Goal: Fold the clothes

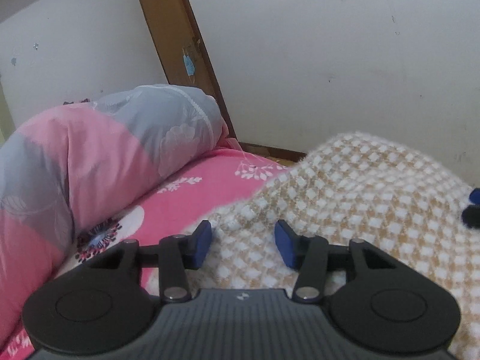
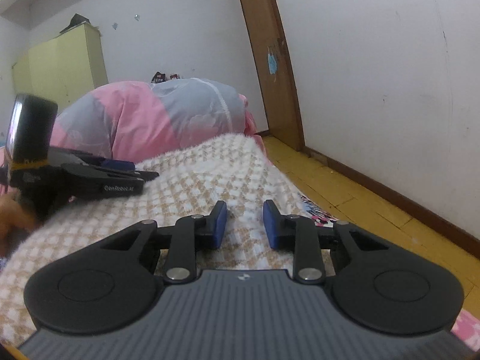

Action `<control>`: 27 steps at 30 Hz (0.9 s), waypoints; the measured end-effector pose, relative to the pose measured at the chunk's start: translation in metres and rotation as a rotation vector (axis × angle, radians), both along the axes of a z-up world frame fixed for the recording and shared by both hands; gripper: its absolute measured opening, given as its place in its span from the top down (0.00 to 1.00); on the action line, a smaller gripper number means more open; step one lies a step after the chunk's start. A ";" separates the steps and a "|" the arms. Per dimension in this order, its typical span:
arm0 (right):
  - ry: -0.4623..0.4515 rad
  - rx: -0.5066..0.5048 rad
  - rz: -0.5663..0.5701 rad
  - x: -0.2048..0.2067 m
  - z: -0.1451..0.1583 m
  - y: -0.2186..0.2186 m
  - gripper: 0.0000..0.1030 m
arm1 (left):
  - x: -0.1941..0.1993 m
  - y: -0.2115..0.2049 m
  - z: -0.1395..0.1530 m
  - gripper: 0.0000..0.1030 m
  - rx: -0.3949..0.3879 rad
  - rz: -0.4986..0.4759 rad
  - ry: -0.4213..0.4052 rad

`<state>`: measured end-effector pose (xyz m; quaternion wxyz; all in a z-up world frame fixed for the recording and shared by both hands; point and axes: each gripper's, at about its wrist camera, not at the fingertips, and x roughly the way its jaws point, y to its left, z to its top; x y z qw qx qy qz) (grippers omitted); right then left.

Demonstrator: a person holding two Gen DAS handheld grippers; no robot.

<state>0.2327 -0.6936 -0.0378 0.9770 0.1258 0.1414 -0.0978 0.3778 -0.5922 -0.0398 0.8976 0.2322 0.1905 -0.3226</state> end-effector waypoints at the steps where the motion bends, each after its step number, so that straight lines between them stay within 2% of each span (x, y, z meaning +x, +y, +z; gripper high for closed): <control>1: -0.002 0.005 -0.002 0.000 -0.001 0.000 0.75 | -0.005 0.006 0.005 0.51 -0.020 -0.002 0.003; 4: -0.019 0.039 -0.007 -0.005 0.003 -0.001 0.75 | -0.036 0.032 0.031 0.43 -0.094 -0.007 -0.006; 7: -0.045 0.083 -0.009 -0.014 0.010 -0.001 0.75 | -0.070 0.070 0.050 0.38 -0.142 -0.060 -0.028; 9: -0.108 0.121 0.016 -0.045 0.029 0.008 0.73 | -0.103 0.094 0.056 0.34 -0.144 -0.135 -0.035; 10: -0.125 0.108 0.025 -0.062 0.042 0.019 0.73 | -0.117 0.105 0.056 0.33 -0.135 -0.149 -0.025; 12: -0.118 0.062 0.033 -0.095 0.059 0.040 0.72 | -0.143 0.125 0.055 0.32 -0.113 -0.162 0.002; 14: -0.084 0.034 0.048 -0.131 0.068 0.057 0.69 | -0.163 0.148 0.051 0.30 -0.107 -0.144 0.082; 17: -0.016 0.069 0.067 -0.182 0.069 0.084 0.65 | -0.193 0.182 0.046 0.26 -0.105 -0.104 0.204; 19: 0.028 0.111 0.085 -0.204 0.068 0.109 0.59 | -0.217 0.206 0.045 0.22 -0.110 -0.085 0.234; 20: 0.044 0.126 0.099 -0.214 0.067 0.122 0.56 | -0.231 0.218 0.046 0.20 -0.113 -0.075 0.230; 22: 0.066 0.139 0.118 -0.234 0.065 0.151 0.49 | -0.257 0.239 0.052 0.11 -0.123 -0.042 0.194; 26: 0.115 0.104 0.093 -0.257 0.067 0.205 0.23 | -0.304 0.284 0.066 0.01 -0.198 0.001 0.154; 27: 0.124 0.075 0.074 -0.258 0.068 0.216 0.20 | -0.313 0.293 0.069 0.00 -0.214 0.017 0.155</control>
